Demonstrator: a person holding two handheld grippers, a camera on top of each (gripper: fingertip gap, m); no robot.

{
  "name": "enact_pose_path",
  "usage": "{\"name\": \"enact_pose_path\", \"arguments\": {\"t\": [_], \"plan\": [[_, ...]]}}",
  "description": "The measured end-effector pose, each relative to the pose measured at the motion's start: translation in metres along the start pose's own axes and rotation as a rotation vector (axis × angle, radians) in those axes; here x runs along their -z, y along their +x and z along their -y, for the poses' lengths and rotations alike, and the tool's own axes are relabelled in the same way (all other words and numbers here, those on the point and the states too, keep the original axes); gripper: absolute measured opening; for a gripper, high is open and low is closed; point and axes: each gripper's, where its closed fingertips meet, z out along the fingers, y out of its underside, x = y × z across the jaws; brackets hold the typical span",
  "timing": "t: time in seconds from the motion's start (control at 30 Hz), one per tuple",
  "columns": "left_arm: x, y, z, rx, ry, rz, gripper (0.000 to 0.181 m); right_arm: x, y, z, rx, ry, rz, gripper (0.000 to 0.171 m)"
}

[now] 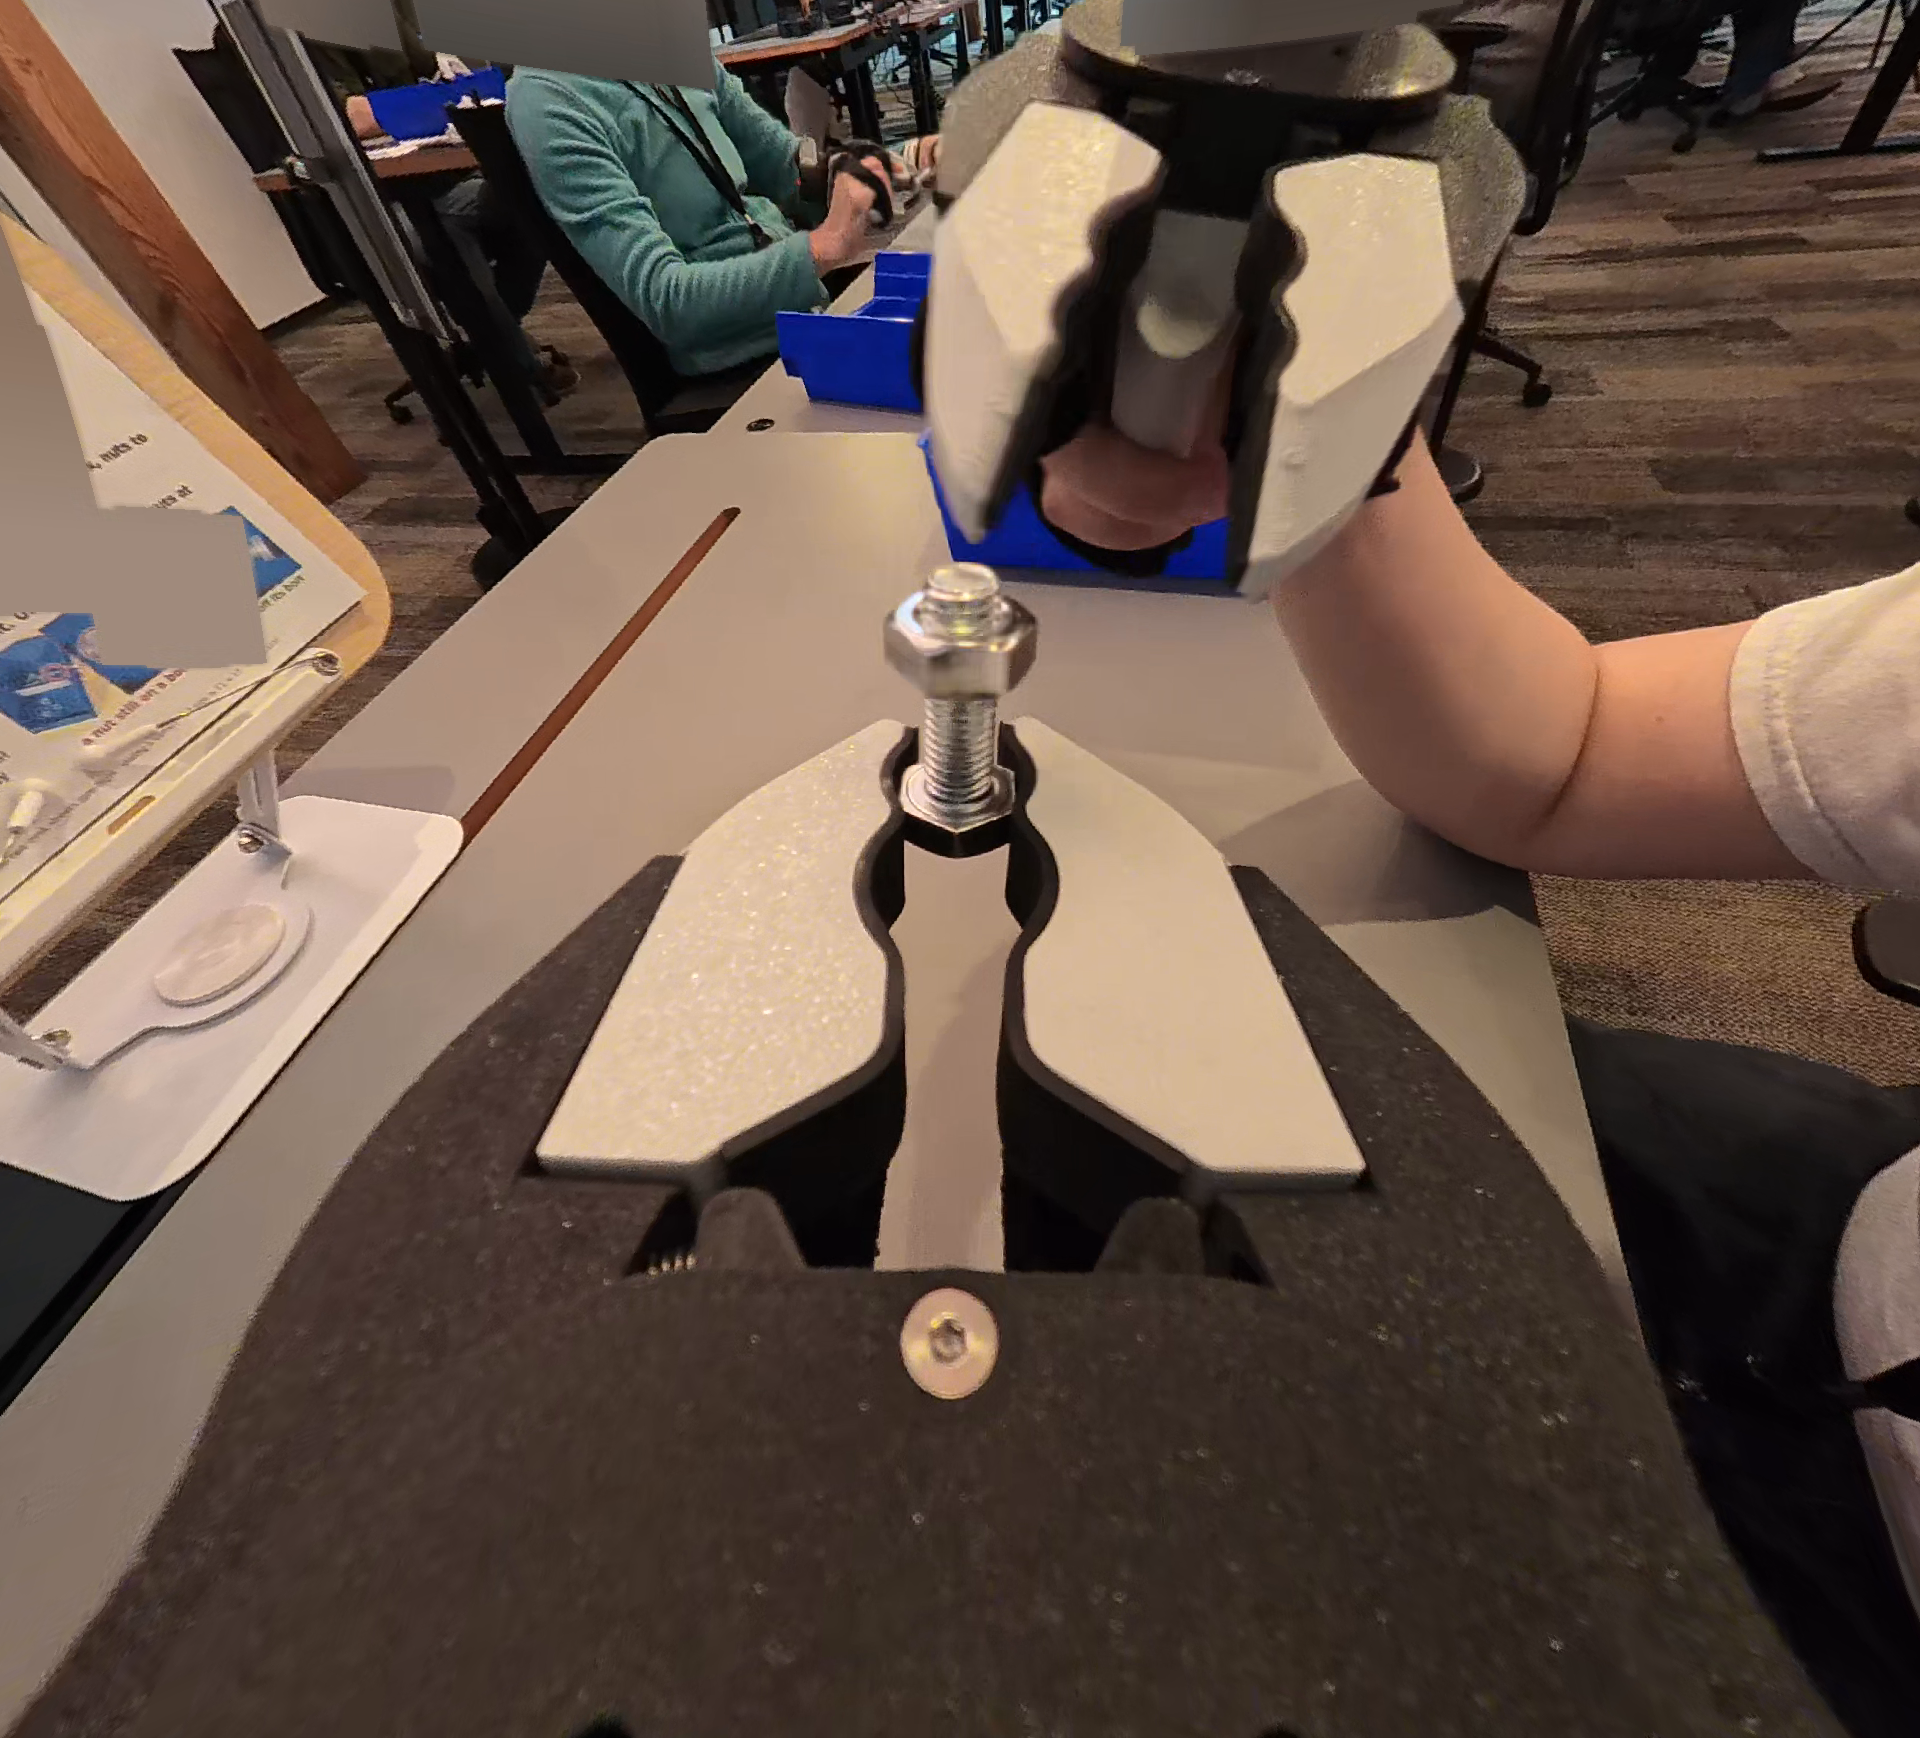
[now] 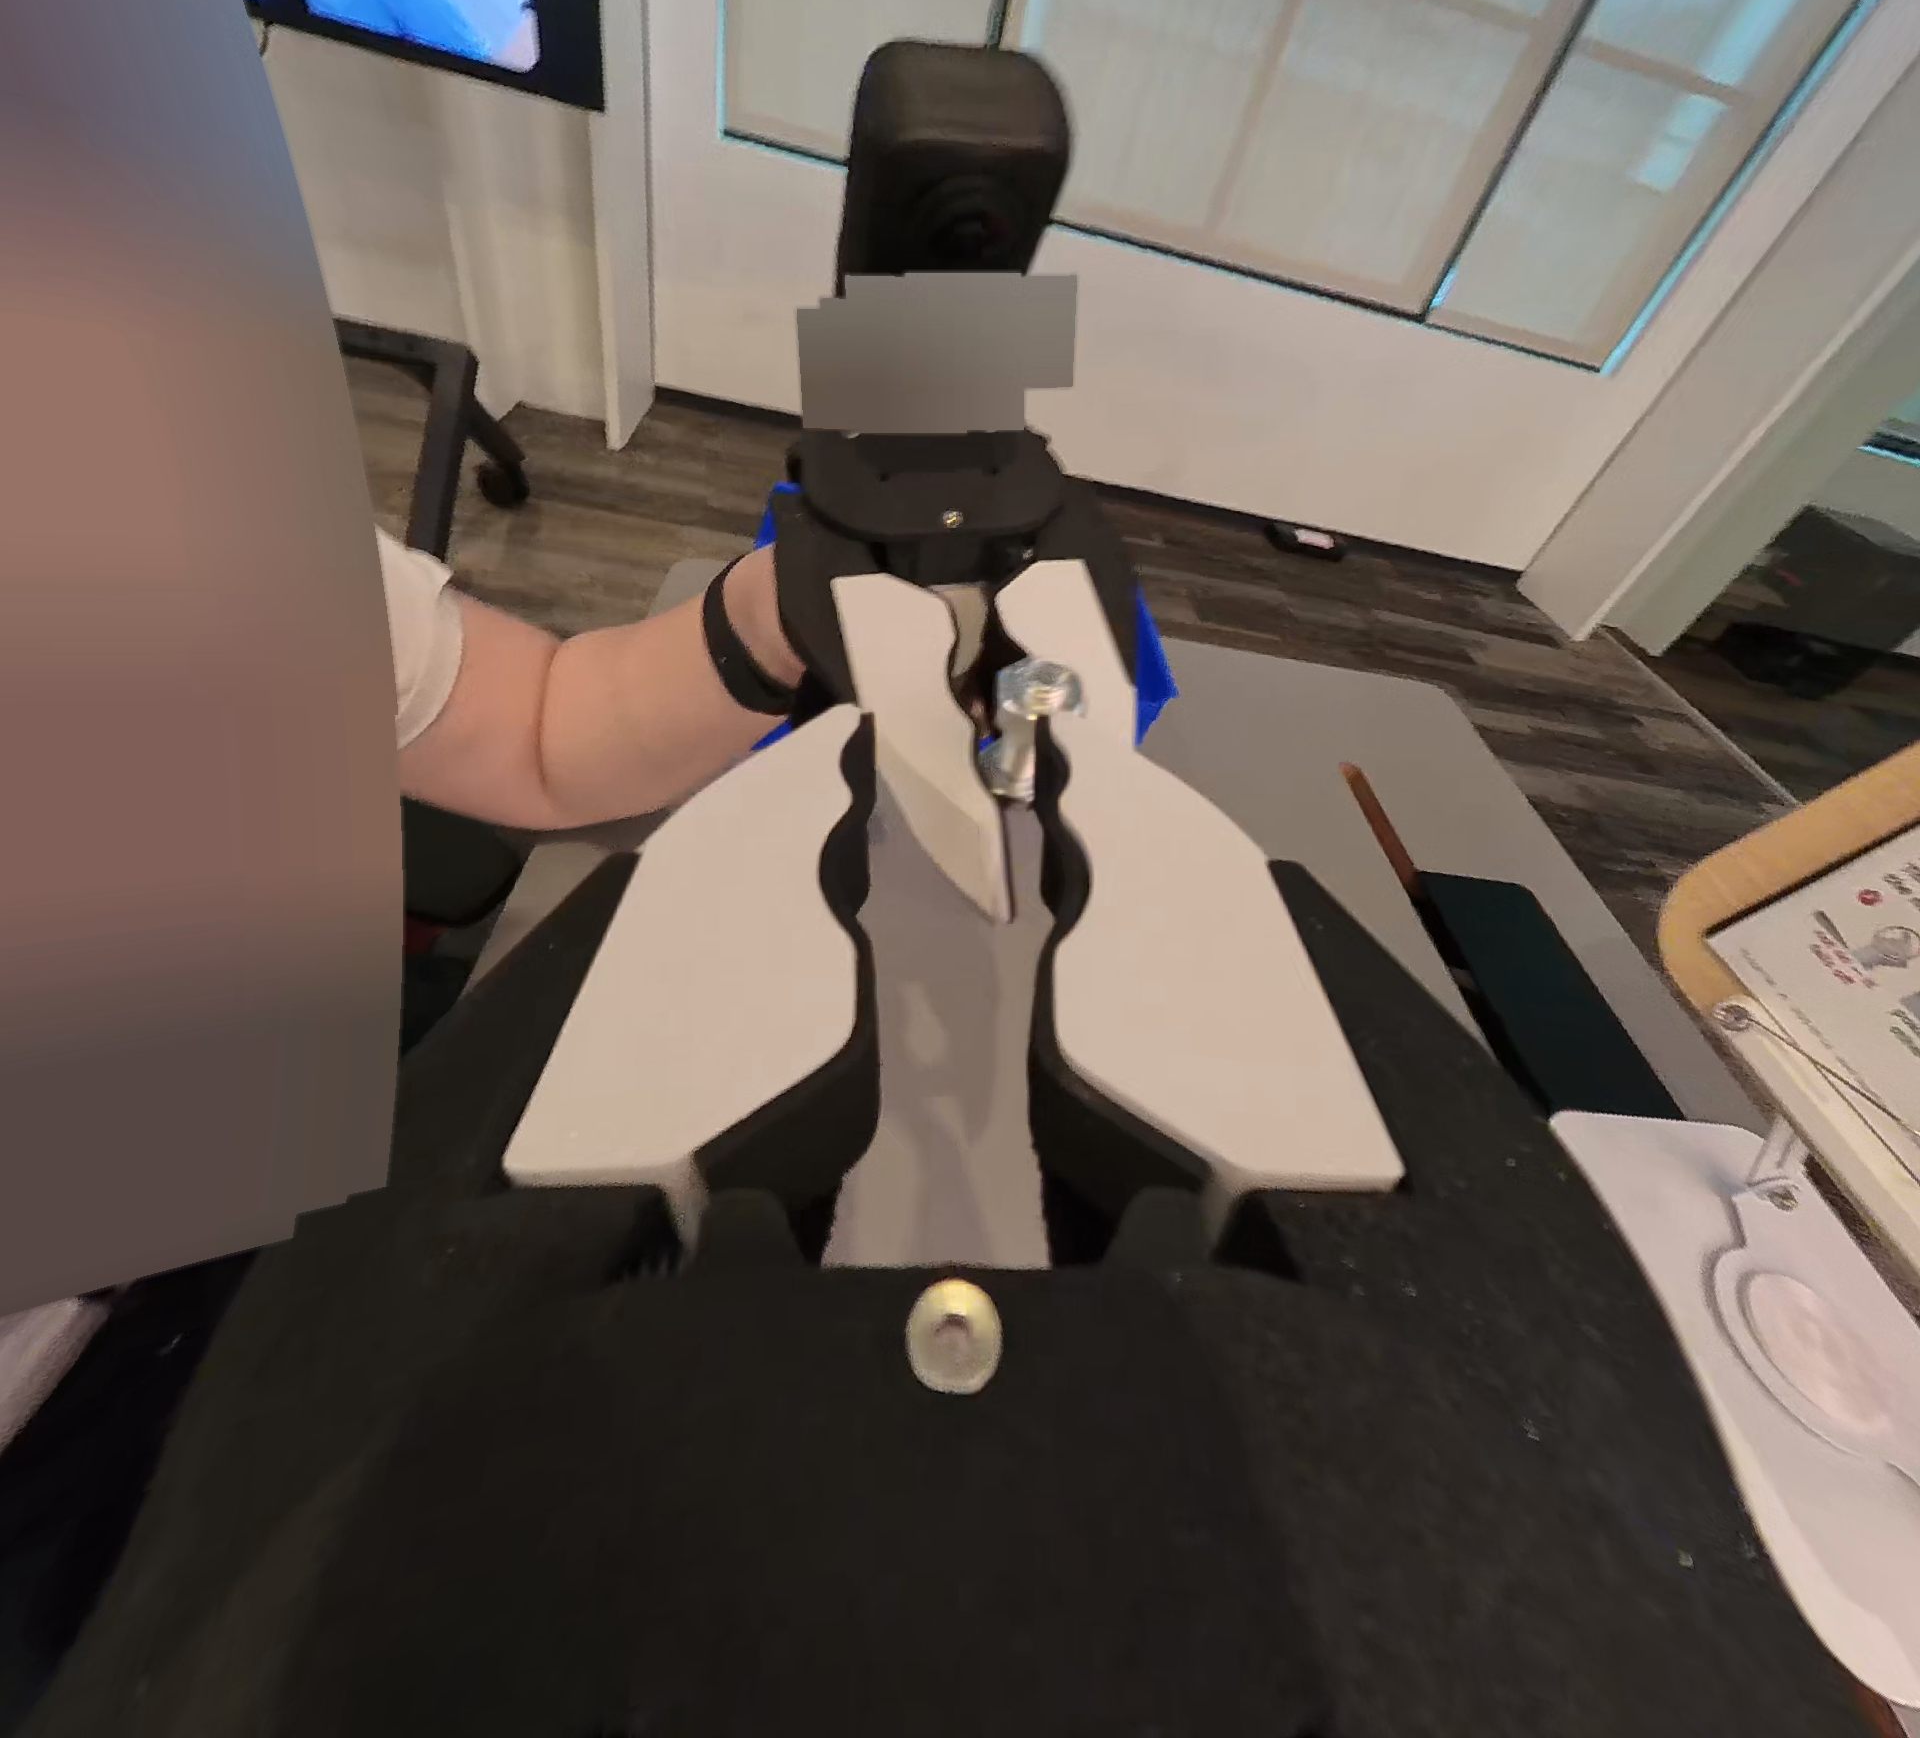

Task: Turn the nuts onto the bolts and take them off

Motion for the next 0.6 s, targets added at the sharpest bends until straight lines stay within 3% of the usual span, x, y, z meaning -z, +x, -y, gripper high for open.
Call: {"name": "enact_pose_path", "arguments": {"t": [0.1,0.23,0.27,0.33,0.4,0.53,0.6], "plan": [[-0.003,0.003,-0.001,-0.018,-0.012,-0.003,0.014,-0.006,0.006,-0.004,-0.002,-0.005,-0.027,0.045],[-0.002,-0.001,-0.002,-0.015,-0.011,0.017,0.014,-0.011,-0.002,-0.006,0.008,-0.024,0.016,0.048],[0.0,-0.003,-0.001,-0.011,-0.008,0.025,0.014,-0.008,-0.004,-0.007,0.019,-0.035,0.024,0.046],[0.004,-0.008,0.001,-0.001,0.005,0.042,0.014,-0.002,-0.018,-0.006,0.027,-0.039,0.109,0.013],[0.006,-0.007,0.003,0.011,0.014,0.03,0.014,0.002,-0.011,0.0,0.009,-0.009,0.066,0.016],[0.002,-0.002,0.001,-0.001,0.005,0.015,0.014,-0.004,0.008,-0.002,-0.003,0.008,-0.034,0.04],[0.0,0.001,0.0,-0.005,-0.002,0.006,0.014,-0.009,0.009,-0.003,-0.019,0.024,-0.028,0.043]]}}
